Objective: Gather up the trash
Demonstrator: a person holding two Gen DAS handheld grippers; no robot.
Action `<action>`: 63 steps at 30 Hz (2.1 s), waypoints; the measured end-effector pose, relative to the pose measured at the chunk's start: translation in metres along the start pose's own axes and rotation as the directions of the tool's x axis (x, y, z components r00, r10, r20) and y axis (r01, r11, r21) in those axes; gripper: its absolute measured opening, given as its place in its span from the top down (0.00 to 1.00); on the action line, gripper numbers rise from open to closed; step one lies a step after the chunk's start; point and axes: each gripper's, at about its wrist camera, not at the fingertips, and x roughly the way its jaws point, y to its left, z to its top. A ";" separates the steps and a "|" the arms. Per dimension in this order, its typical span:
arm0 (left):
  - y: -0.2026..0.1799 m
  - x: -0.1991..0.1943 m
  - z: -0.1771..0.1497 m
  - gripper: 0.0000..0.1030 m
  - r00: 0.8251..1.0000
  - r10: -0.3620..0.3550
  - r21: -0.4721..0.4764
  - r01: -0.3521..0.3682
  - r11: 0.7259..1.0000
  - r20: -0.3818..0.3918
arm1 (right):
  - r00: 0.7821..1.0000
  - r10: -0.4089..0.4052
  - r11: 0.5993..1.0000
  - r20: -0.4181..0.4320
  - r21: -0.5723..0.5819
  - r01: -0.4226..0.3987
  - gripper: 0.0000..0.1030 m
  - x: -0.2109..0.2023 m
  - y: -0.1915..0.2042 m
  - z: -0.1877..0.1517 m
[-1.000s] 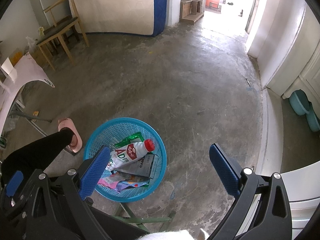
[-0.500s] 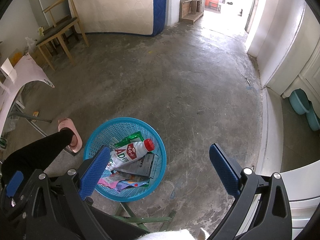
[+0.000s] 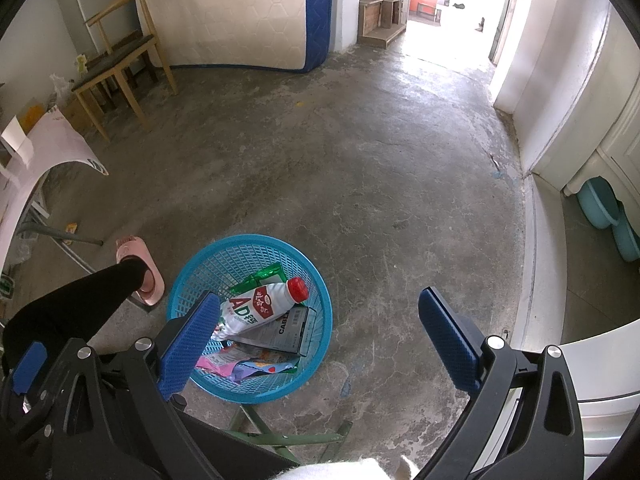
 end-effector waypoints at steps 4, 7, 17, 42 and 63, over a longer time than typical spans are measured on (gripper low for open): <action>0.001 0.001 0.001 0.12 1.000 -0.001 -0.002 0.001 1.000 0.000 | 1.000 0.003 1.000 -0.010 0.005 -0.003 0.06 0.002 -0.001 -0.004; -0.001 0.001 -0.001 0.12 1.000 -0.003 0.001 0.003 1.000 -0.003 | 1.000 0.002 1.000 -0.005 0.005 -0.002 0.06 0.001 0.000 -0.009; -0.001 0.003 -0.001 0.12 1.000 -0.008 0.016 0.008 1.000 -0.009 | 1.000 0.003 1.000 -0.007 0.005 -0.003 0.06 0.001 -0.002 -0.008; 0.000 0.006 0.000 0.12 1.000 -0.015 0.031 0.016 0.999 -0.018 | 1.000 0.003 1.000 -0.013 0.005 -0.003 0.06 0.002 -0.002 -0.007; 0.001 0.006 0.001 0.12 1.000 -0.015 0.030 0.016 0.999 -0.019 | 1.000 0.003 1.000 -0.015 0.002 -0.003 0.06 0.001 -0.002 -0.005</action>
